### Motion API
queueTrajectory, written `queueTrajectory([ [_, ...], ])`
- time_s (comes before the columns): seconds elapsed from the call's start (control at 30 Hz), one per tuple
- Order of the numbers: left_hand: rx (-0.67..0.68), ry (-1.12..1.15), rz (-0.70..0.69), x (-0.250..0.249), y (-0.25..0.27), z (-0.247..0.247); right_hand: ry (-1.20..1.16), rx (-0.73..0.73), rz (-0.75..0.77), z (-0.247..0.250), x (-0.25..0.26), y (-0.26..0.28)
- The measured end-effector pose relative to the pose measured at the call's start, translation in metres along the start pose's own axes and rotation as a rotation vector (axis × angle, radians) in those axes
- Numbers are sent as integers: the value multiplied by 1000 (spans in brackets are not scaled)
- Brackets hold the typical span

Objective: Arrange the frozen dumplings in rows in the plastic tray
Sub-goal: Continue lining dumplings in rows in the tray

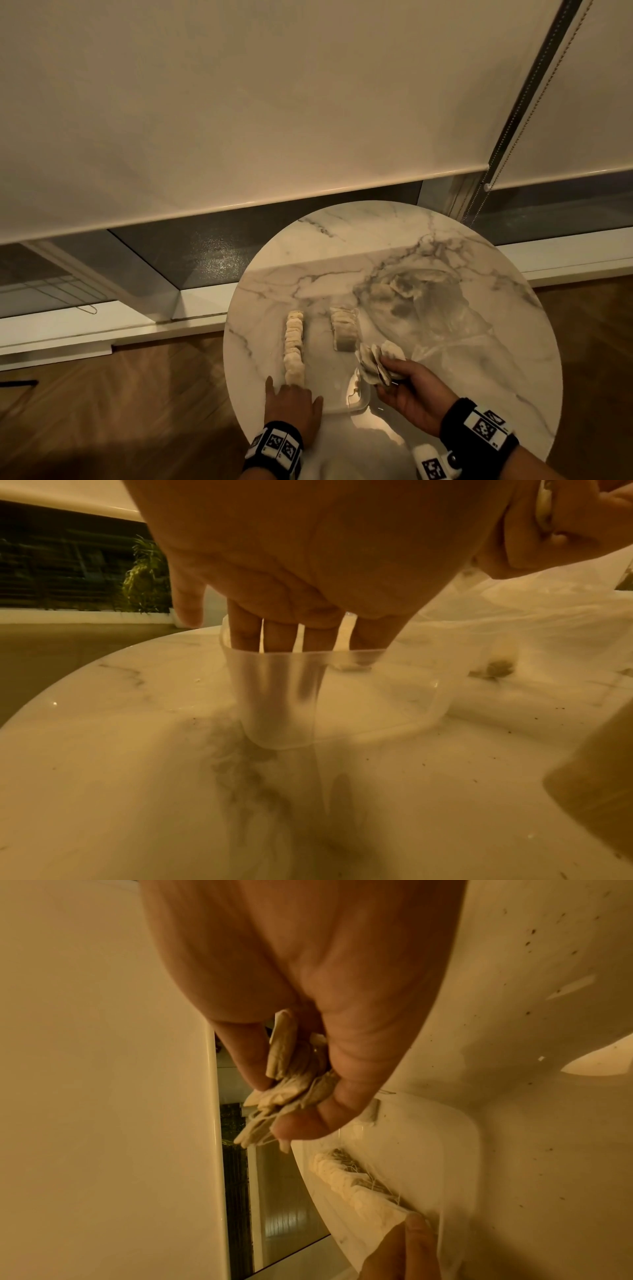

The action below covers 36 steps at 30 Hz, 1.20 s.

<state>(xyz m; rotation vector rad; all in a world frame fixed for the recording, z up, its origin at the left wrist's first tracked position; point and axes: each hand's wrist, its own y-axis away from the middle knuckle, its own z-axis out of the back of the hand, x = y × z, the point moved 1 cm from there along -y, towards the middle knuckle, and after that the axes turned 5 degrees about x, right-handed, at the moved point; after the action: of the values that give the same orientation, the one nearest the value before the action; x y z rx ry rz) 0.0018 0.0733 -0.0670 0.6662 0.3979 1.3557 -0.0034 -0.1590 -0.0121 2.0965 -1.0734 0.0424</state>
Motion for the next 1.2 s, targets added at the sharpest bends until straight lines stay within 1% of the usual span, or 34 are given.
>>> queueTrajectory([
  [0.13,10,49,24,-2,0,1,24,-21,9,3,0,-2],
  [0.3,76,143,36,-4,-7,-2,63,-6,12,1,0,1],
  [0.5,65,163,101,-9,-13,-3,126,27,40,-1,2,4],
  [0.6,45,148,117,-11,-14,-2,184,31,62,-1,2,4],
  [0.7,45,57,103,-12,-9,2,236,15,91,-1,3,5],
  [0.73,28,21,96,-12,-7,6,261,10,103,-1,3,5],
  [0.8,-49,-2,79,-14,1,18,338,-5,127,0,3,5],
  [0.87,-179,92,60,-16,10,32,431,-10,152,0,3,6],
  [0.9,-252,194,43,-16,13,40,476,-8,161,0,2,6],
  [0.97,-378,505,-35,-17,18,54,553,3,169,0,0,6],
  [1.03,-439,793,-163,-19,19,67,610,17,168,-2,-2,5],
  [1.1,-448,877,-294,-25,19,79,657,28,163,-5,-4,4],
  [1.2,-395,825,-417,-36,17,89,713,59,169,-12,-6,4],
])
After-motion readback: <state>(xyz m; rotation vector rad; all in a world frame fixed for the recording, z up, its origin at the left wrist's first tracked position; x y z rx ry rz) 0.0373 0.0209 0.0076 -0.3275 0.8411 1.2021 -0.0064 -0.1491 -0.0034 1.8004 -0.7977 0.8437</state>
